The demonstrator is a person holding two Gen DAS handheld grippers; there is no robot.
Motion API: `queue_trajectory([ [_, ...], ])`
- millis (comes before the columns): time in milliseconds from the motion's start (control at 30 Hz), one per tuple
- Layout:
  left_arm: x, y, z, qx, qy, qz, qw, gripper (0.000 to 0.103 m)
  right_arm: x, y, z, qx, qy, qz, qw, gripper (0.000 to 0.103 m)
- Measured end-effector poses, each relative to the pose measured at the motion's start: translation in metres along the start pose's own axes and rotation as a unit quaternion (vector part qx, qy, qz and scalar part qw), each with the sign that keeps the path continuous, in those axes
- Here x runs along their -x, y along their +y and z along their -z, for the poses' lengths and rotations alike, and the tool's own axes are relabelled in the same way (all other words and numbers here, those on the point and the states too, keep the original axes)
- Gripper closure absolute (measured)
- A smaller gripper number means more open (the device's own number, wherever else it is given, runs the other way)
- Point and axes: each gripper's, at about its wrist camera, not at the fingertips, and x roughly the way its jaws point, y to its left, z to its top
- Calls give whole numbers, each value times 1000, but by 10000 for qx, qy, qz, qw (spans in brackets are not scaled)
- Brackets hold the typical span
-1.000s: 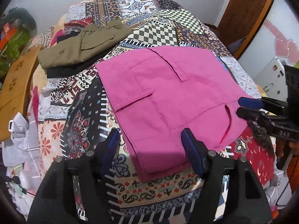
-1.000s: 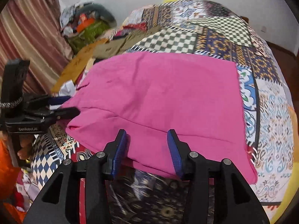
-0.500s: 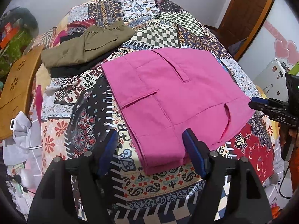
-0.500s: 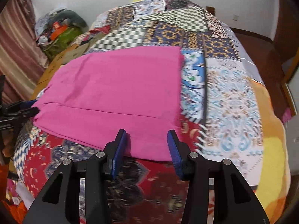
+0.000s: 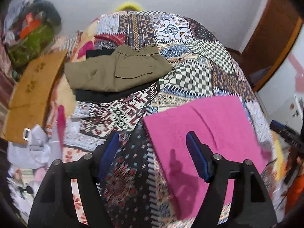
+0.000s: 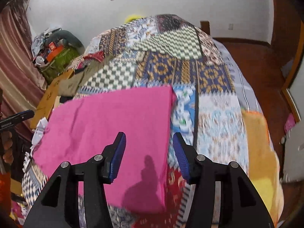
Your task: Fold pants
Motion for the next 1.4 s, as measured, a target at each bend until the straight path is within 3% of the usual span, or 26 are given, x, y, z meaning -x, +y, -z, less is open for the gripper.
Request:
queue_trajectory([
  [333,-69,13,-21,373,598,178,9974,31,-63,-3,-47,273,140,-5,9995,54],
  [400,-85,16,-19,415,828,353,9951,37,-79,-8,-55,233,135,60,9996,54],
  [533,-98,19,-13,600,974,836,9899,64,-110,-19,-67,161,271,156,9994,54],
  [667,-99,22,-12,708,942,1158,9863,77,-140,-23,-66,251,477,219,9983,56],
  [767,-94,13,-12,412,754,889,9923,85,-154,-25,-57,356,649,219,9970,74],
  [800,-93,11,-12,314,692,701,9946,95,-155,-26,-55,348,641,190,9972,77],
  [833,-93,7,-12,154,634,245,9976,99,-155,-27,-54,333,611,189,9974,79],
  [900,-94,7,-8,35,621,85,9980,99,-155,-29,-53,341,609,304,9971,91],
  [1033,-95,6,-4,-73,661,-56,9978,97,-158,-32,-52,435,662,539,9954,93],
  [1200,-83,0,-10,-303,581,-330,9973,93,-145,-27,-61,507,810,672,9932,92],
  [1333,-69,-10,-20,-487,374,-417,9972,89,-109,-6,-72,640,457,306,9964,88],
  [1400,-62,-15,-26,-498,253,-342,9979,83,-93,12,-76,817,311,125,9961,79],
])
